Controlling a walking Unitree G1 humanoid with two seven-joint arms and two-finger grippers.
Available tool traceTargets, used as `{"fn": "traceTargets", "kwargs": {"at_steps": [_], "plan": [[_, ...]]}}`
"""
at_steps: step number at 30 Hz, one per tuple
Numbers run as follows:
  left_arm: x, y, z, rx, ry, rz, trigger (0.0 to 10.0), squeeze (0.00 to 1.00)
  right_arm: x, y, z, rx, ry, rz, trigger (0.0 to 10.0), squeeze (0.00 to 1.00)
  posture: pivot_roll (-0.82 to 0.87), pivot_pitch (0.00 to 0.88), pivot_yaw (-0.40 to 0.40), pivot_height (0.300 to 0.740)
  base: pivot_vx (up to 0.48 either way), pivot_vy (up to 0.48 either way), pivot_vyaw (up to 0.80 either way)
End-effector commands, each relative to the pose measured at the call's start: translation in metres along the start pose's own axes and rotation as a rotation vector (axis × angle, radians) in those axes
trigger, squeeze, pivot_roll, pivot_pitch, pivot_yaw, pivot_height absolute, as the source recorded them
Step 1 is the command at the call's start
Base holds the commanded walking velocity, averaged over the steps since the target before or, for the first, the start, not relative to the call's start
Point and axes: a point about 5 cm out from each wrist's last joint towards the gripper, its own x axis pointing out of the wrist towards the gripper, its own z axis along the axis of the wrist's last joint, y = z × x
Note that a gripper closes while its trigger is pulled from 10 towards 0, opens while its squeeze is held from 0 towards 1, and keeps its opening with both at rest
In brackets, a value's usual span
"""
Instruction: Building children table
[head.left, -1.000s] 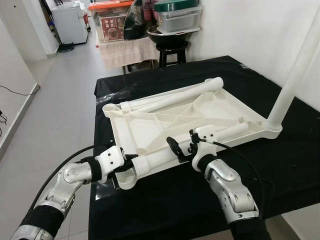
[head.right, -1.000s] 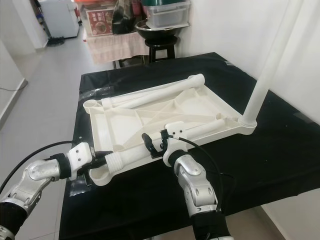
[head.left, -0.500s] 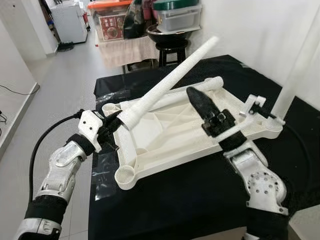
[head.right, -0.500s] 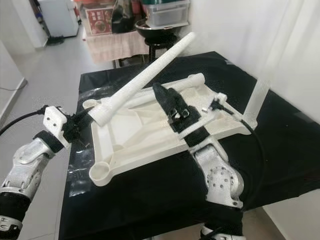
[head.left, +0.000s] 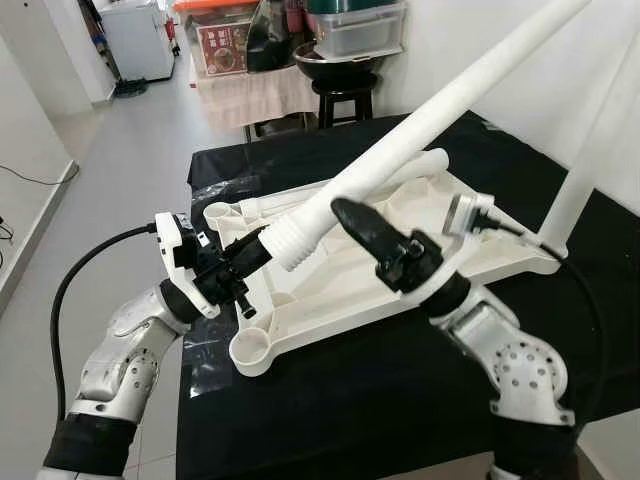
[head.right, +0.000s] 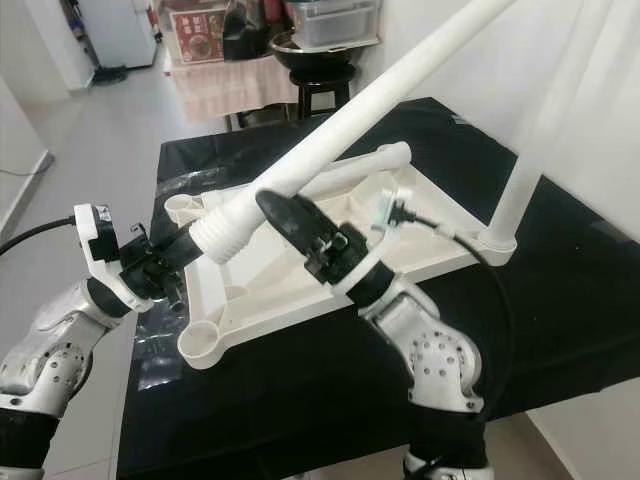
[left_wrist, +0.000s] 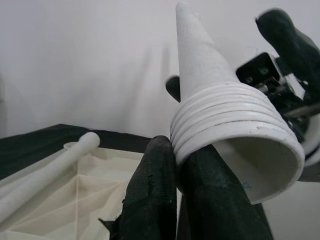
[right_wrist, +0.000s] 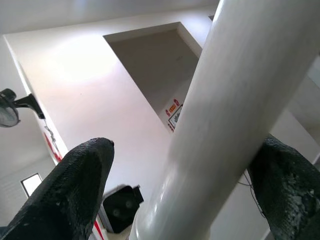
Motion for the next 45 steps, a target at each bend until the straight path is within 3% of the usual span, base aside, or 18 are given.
{"fn": "traceTargets", "kwargs": {"at_steps": [1, 9, 16, 17, 19, 20, 34, 36, 37, 42, 45], "plan": [[-0.003, 0.0, 0.007, 0.002, -0.01, -0.01, 0.0, 0.0, 0.004, 0.004, -0.002, 0.01, 0.007, 0.03, 10.0, 0.0, -0.05, 0.0, 0.029, 0.74, 0.0, 0.0, 0.0], [-0.008, -0.024, -0.004, -0.127, 0.073, -0.147, 0.0, 0.0, 0.019, 0.014, -0.005, 0.034, 0.051, 0.107, 10.0, 0.0, -0.06, 0.0, 0.018, 0.74, 0.0, 0.0, 0.0], [-0.008, -0.032, -0.008, -0.167, 0.098, -0.18, 0.0, 0.0, 0.024, 0.018, -0.007, 0.068, 0.055, 0.162, 10.0, 0.0, -0.05, 0.0, 0.012, 0.74, 0.0, 0.0, 0.0], [-0.008, -0.033, -0.009, -0.169, 0.099, -0.179, 0.0, 0.0, 0.025, 0.019, -0.006, 0.076, 0.048, 0.175, 3.1, 0.0, -0.05, 0.0, 0.011, 0.74, 0.0, 0.0, 0.0], [-0.009, -0.033, -0.009, -0.17, 0.099, -0.179, 0.0, 0.0, 0.025, 0.02, -0.005, 0.08, 0.042, 0.182, 3.1, 0.0, -0.05, 0.0, 0.011, 0.74, 0.0, 0.0, 0.0], [-0.009, -0.034, -0.009, -0.172, 0.101, -0.179, 0.0, 0.0, 0.025, 0.021, -0.005, 0.086, 0.044, 0.197, 0.0, 0.0, -0.05, 0.0, 0.008, 0.74, 0.0, 0.0, 0.0], [-0.012, -0.033, -0.008, -0.163, 0.104, -0.168, 0.0, 0.0, 0.023, 0.021, -0.005, 0.091, 0.06, 0.211, 0.0, 0.0, -0.06, 0.0, 0.009, 0.74, 0.0, 0.0, 0.0], [-0.012, -0.03, -0.009, -0.165, 0.109, -0.142, 0.4, 0.0, 0.022, 0.019, -0.004, 0.081, 0.057, 0.196, 0.0, 0.0, -0.06, 0.0, 0.011, 0.74, 0.0, 0.0, 0.0], [-0.013, -0.027, -0.01, -0.17, 0.112, -0.107, 10.0, 1.0, 0.021, 0.017, -0.004, 0.075, 0.05, 0.176, 0.0, 0.0, -0.06, 0.0, 0.012, 0.74, 0.0, 0.0, 0.0], [-0.017, -0.023, -0.01, -0.199, 0.118, -0.072, 10.0, 1.0, 0.021, 0.01, -0.001, 0.059, 0.025, 0.123, 0.0, 0.0, -0.06, 0.0, 0.015, 0.74, 0.0, 0.0, 0.0], [-0.031, -0.017, -0.007, -0.183, 0.144, -0.036, 10.0, 1.0, 0.022, -0.001, 0.007, 0.034, -0.025, 0.038, 0.0, 0.0, -0.06, 0.0, 0.018, 0.74, 0.0, 0.0, 0.0]]}}
